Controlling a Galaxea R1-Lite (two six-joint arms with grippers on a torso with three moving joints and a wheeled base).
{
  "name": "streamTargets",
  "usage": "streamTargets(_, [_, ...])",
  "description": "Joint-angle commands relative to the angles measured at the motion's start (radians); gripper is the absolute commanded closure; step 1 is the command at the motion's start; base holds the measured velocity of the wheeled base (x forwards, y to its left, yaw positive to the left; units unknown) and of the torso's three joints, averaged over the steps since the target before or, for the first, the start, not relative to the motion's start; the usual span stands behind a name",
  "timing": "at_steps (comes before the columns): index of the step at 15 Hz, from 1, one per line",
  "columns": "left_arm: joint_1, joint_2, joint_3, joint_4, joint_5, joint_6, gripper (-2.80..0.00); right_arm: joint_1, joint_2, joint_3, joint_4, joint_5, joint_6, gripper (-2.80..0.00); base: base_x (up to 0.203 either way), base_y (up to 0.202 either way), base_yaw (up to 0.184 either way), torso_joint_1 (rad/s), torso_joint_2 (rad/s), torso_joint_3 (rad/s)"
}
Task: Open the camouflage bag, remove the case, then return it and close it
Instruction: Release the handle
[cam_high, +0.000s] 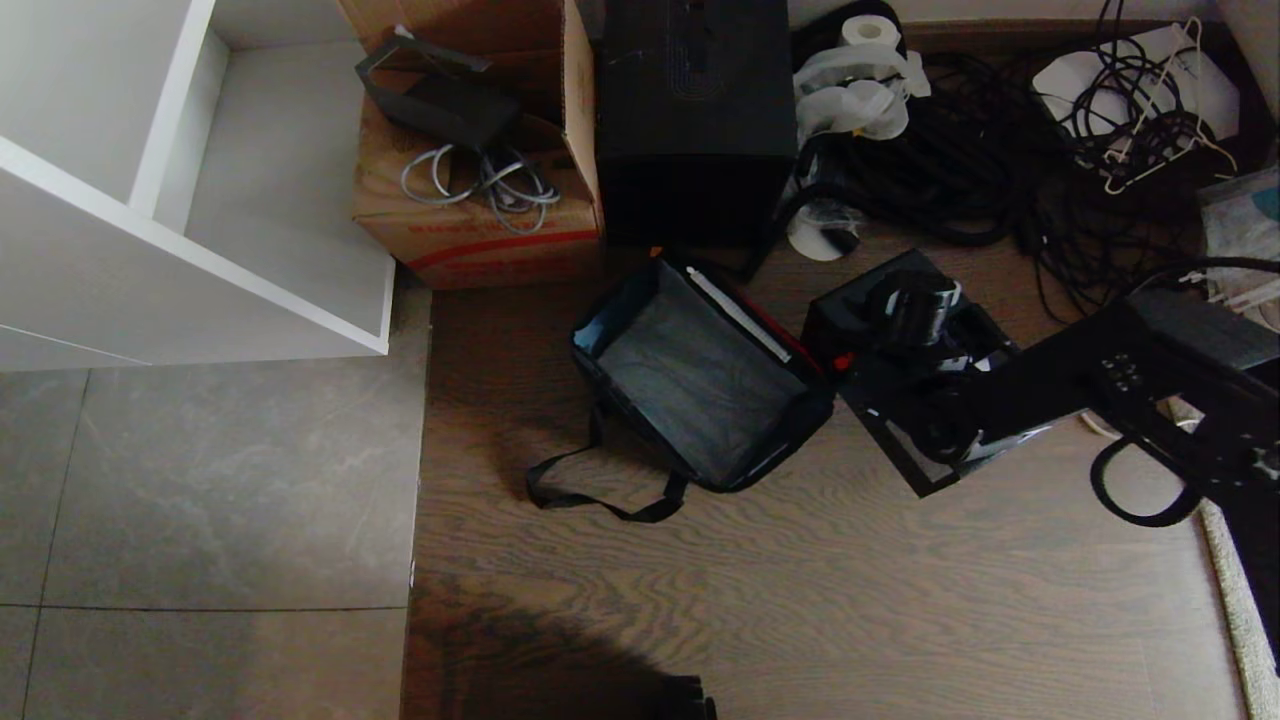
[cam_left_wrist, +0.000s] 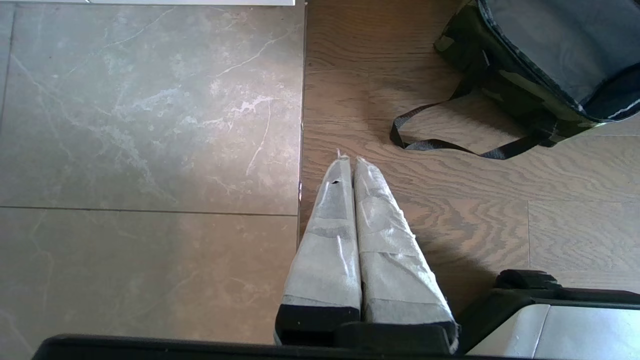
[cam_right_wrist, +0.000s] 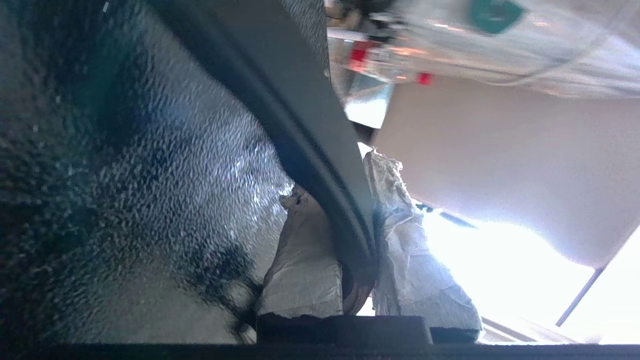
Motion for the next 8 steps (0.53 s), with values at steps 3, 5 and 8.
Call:
streamTargets(3, [0.0,0.001,0.006,-0.001,0.0,0.0,0.0,-0.006,0.173,-0.109,-0.018,-0.01,0.02,-0.9,0.0,0.0,0.0,0.0,0.0,0.0])
streamTargets(5, [0.0,0.0,0.006,-0.001,0.0,0.0,0.0,-0.01,0.198,-0.092,-0.002,-0.004,0.01,-2.8,0.0,0.0,0.0,0.0,0.0,0.0])
streamTargets(8, [0.0,0.0,0.006,-0.001,0.0,0.0,0.0,-0.009,0.194,0.038,0.038,0.059,0.004,-2.8,0.0,0.0,0.0,0.0,0.0,0.0])
